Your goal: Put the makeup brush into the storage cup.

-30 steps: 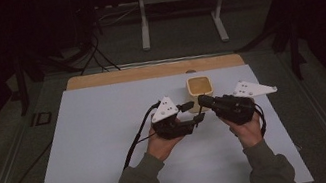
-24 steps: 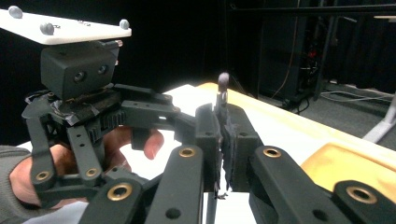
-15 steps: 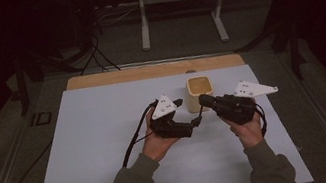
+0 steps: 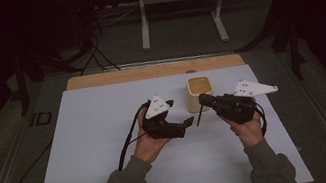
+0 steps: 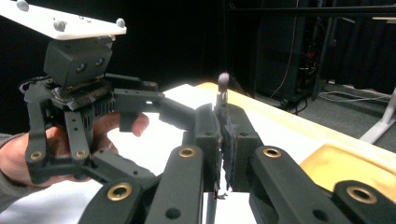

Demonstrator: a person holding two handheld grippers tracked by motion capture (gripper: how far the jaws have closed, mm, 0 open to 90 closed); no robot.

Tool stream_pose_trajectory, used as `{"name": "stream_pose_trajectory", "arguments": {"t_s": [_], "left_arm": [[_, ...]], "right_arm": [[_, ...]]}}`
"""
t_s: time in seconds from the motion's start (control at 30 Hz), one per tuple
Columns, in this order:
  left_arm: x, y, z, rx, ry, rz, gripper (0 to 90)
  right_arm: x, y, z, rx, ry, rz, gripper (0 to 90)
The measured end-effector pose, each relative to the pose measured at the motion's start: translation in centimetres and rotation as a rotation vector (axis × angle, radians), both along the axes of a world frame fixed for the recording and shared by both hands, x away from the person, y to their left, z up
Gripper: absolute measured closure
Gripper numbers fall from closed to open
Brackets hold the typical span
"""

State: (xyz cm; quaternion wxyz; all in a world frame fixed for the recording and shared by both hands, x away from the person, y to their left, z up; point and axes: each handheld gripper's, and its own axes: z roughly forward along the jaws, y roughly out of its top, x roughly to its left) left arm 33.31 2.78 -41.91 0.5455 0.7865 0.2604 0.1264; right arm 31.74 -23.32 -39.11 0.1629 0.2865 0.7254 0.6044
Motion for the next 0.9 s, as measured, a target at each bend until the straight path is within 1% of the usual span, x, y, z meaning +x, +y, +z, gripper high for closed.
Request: {"name": "stream_pose_trajectory", "arguments": {"t_s": [0.23,0.4,0.53,0.7,0.9], "left_arm": [[-0.2,1.5,0.4,-0.006,-0.016,0.037,12.6],[-0.2,2.7,0.6,0.010,-0.029,0.066,12.3],[-0.3,3.9,0.9,-0.002,-0.036,0.091,12.3],[-0.4,5.2,1.1,-0.004,-0.046,0.120,12.2],[-0.7,7.1,1.0,-0.007,-0.054,0.158,12.0]], "right_arm": [[0.1,-0.1,0.1,-0.002,-0.001,-0.005,85.3],[0.3,-0.3,0.3,0.009,-0.005,-0.009,85.3],[0.4,-0.5,0.6,0.007,-0.006,-0.017,85.3],[0.6,-0.7,0.9,0.006,-0.010,-0.025,85.2],[0.9,-0.7,1.2,-0.007,-0.015,-0.033,85.2]]}}
